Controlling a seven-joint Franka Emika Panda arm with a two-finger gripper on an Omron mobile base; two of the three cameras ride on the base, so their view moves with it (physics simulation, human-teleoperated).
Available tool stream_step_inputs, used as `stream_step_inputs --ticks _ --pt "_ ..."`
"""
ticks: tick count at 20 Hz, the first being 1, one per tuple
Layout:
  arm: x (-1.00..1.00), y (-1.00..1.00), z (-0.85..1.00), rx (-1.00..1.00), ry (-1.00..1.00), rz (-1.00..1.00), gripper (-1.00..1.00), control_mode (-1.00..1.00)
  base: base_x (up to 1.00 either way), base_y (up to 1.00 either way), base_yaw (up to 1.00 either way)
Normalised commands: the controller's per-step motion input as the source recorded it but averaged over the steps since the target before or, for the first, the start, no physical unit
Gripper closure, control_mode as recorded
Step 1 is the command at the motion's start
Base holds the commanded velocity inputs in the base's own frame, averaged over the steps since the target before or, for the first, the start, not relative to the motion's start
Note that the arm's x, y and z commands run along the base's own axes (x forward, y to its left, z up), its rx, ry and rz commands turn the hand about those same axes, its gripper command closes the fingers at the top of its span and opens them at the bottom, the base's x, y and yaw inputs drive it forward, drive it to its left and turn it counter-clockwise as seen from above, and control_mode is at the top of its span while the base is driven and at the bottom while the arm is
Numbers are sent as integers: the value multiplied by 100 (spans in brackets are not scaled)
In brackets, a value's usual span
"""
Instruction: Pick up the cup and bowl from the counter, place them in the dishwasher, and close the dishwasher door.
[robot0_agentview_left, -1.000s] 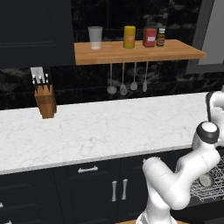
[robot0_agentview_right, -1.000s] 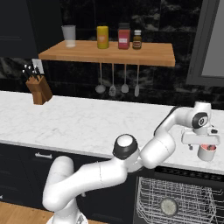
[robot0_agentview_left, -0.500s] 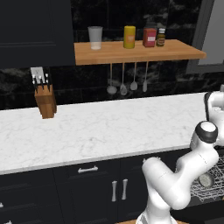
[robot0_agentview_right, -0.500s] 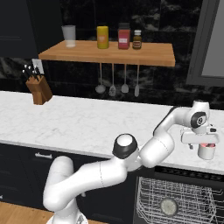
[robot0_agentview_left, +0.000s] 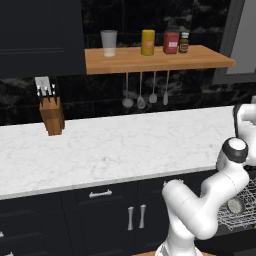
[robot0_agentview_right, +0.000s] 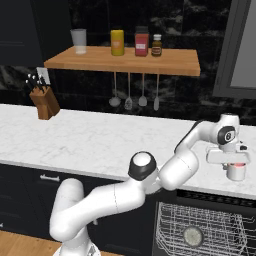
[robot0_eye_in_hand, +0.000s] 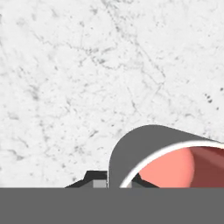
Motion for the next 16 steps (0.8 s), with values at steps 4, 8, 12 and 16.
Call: stream_step_inputs --ticks 4,8,12,16 --pt "-64 1 1 12 -8 17 100 -100 0 0 0" --pt "-100 9 -7 0 -5 62 100 -100 0 0 0" --pt "-100 19 -3 0 -11 63 100 -100 0 0 0" --pt "-100 27 -1 0 -10 63 100 -100 0 0 0"
